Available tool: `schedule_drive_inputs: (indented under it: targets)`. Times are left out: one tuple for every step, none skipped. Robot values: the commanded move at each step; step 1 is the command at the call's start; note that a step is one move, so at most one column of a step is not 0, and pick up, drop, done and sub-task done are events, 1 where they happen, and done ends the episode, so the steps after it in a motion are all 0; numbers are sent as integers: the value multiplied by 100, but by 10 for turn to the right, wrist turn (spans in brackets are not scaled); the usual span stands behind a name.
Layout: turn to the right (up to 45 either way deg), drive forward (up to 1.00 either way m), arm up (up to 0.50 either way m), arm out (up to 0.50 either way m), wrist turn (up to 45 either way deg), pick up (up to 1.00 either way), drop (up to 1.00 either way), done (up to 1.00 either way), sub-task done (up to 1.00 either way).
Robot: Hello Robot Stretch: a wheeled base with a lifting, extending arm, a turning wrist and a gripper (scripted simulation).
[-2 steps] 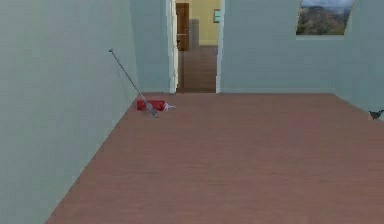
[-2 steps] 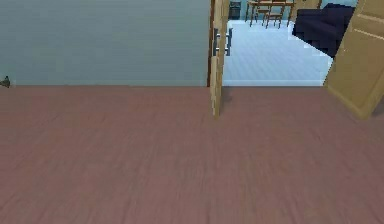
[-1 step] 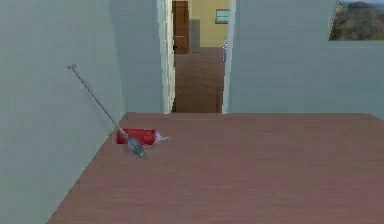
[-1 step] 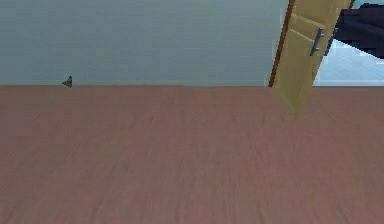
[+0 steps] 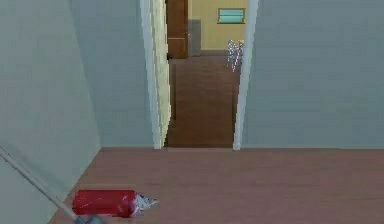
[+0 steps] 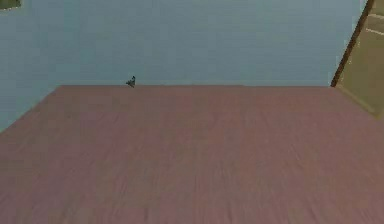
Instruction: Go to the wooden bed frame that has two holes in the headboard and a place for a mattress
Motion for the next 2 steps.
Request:
schedule_drive_inputs:
  targets:
    - [0, 100, 0, 0, 0, 0, 0, 0, 0]
    - [0, 100, 0, 0, 0, 0, 0, 0, 0]
